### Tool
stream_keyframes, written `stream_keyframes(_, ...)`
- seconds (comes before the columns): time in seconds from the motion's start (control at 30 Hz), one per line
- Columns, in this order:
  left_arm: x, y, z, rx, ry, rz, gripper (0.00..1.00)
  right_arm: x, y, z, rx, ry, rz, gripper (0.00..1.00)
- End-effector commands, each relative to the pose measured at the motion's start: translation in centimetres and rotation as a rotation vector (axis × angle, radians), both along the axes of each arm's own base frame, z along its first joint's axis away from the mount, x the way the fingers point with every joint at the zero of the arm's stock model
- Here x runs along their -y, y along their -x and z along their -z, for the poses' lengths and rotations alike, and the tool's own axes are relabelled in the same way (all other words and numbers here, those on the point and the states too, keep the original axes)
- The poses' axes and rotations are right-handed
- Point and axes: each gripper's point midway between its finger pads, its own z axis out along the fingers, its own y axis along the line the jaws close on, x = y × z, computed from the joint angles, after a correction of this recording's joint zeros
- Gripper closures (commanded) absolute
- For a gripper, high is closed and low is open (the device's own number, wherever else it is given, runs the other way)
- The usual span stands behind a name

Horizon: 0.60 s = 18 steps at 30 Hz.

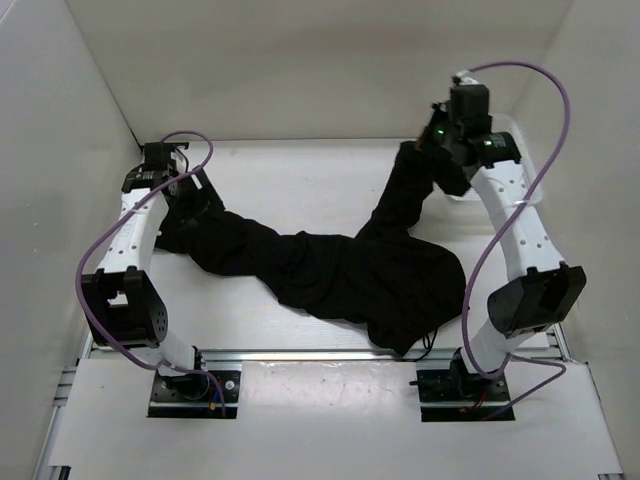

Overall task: Fold and stack the trousers
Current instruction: Flatten the trousers out

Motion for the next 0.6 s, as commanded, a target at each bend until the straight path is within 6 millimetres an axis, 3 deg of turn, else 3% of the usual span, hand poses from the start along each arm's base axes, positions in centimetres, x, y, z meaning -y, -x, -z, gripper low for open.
stream_keyframes(0.0,-0.7,0.2,-3.2,0.068,-0.054,-0.001,0.10,-5.5,2.1,-6.7,0.152,0.049,-0.127,1.00)
stream_keyframes(0.03,-1.1,0.3,-3.9,0.078,-0.055,-0.013,0.10,-8.5,2.6,-8.3,0.189,0.041,-0.195,1.00)
stream_keyframes(0.1,-1.9,0.4,-4.2,0.088,-0.057,-0.036,0.10,-11.3,3.0,-8.9,0.201,0.032,-0.251,1.00)
stream_keyframes(0.13,-2.7,0.6,-4.7,0.102,-0.049,-0.047,0.10,-13.7,3.0,-8.8,0.197,0.026,-0.302,1.00)
stream_keyframes(0.27,-4.1,1.5,-5.0,0.092,-0.054,-0.066,0.10,-19.7,0.8,-6.9,0.158,-0.044,-0.471,1.00)
stream_keyframes(0.3,-4.7,1.5,-5.0,0.092,-0.055,-0.083,0.10,-20.9,1.1,-5.7,0.097,-0.063,-0.533,0.58)
stream_keyframes(0.33,-4.6,1.6,-5.4,0.103,-0.051,-0.091,0.10,-22.1,-0.7,-0.8,-0.024,-0.060,-0.560,0.33)
stream_keyframes(0.37,-5.1,1.8,-5.8,0.116,-0.054,-0.106,0.10,-21.7,-1.0,-4.8,0.062,-0.095,-0.573,0.22)
stream_keyframes(0.4,-5.1,1.8,-5.8,0.116,-0.054,-0.106,0.10,-21.1,-0.5,-3.1,-0.016,-0.088,-0.572,0.03)
stream_keyframes(0.43,-5.4,2.2,-6.1,0.118,-0.055,-0.116,0.10,-20.4,-0.7,-3.1,-0.016,-0.066,-0.539,0.00)
stream_keyframes(0.47,-5.5,2.4,-6.0,0.116,-0.062,-0.121,0.09,-19.4,-0.5,-0.2,-0.097,-0.012,-0.504,0.00)
stream_keyframes(0.5,-5.7,2.4,-6.0,0.114,-0.074,-0.130,0.09,-17.9,0.2,-3.9,0.005,-0.002,-0.456,0.00)
stream_keyframes(0.53,-5.9,2.5,-5.9,0.113,-0.082,-0.135,0.09,-16.7,0.5,-3.9,0.019,0.024,-0.411,0.00)
stream_keyframes(0.57,-6.0,2.7,-5.3,0.097,-0.088,-0.141,0.10,-14.8,1.3,1.3,-0.092,0.073,-0.360,0.00)
